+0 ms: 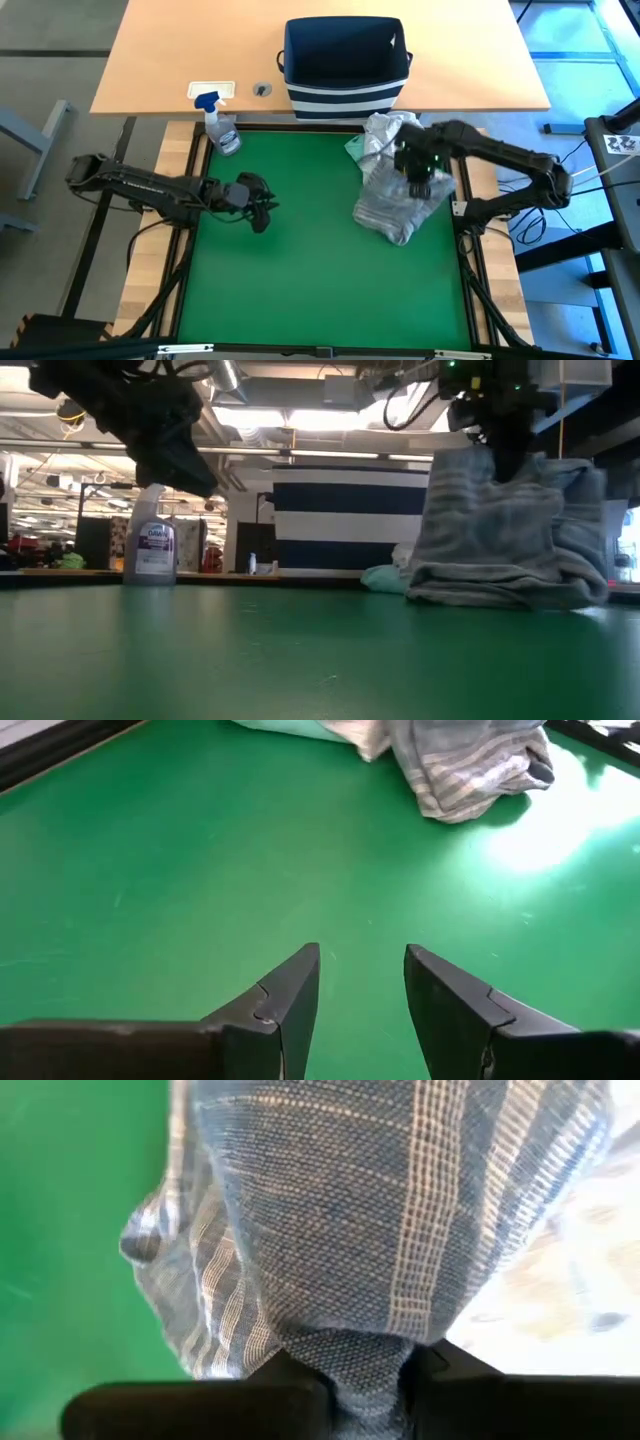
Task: Fold laundry
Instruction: Stack the blue polo shirt on top of the white polo shirt
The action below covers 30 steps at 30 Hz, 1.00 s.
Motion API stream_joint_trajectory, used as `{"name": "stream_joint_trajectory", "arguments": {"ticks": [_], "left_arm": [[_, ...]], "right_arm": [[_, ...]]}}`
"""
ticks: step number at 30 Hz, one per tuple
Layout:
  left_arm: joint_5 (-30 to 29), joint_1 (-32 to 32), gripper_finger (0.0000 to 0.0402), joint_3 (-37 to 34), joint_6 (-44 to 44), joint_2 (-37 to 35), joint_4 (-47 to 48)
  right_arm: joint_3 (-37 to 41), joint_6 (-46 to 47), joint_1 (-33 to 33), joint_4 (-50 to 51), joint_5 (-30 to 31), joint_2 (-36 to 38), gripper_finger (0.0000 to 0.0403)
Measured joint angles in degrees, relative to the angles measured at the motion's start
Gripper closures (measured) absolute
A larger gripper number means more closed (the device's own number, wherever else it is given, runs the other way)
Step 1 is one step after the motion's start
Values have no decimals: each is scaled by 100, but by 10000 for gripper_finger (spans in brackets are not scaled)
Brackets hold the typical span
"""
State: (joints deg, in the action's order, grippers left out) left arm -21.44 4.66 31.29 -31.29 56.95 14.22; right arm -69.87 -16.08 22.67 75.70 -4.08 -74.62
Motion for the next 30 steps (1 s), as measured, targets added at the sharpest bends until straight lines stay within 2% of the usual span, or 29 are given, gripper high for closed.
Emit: {"name": "stream_joint_trajectory", "arguments": {"ticks": [10,16,21,25,30], "left_arm": [[291,-847,258,0,624,0,-123],[291,-1210,258,0,815,0,-138],[296,-1434,258,0,809,-3,-69],[343,-1621,258,2,807,-87,11],[350,-1754,258,2,791,-87,-9]], "right_arm": [[-1414,-1638,1562,-122,259,-757,363],[-1709,-2101,2335,-127,232,-1552,362],[-1952,-2181,2683,-227,233,-2050,362],[-2322,-2181,2863,-104,512,-2220,362],[-2779,-2335,3063,4,263,-2203,361]]}}
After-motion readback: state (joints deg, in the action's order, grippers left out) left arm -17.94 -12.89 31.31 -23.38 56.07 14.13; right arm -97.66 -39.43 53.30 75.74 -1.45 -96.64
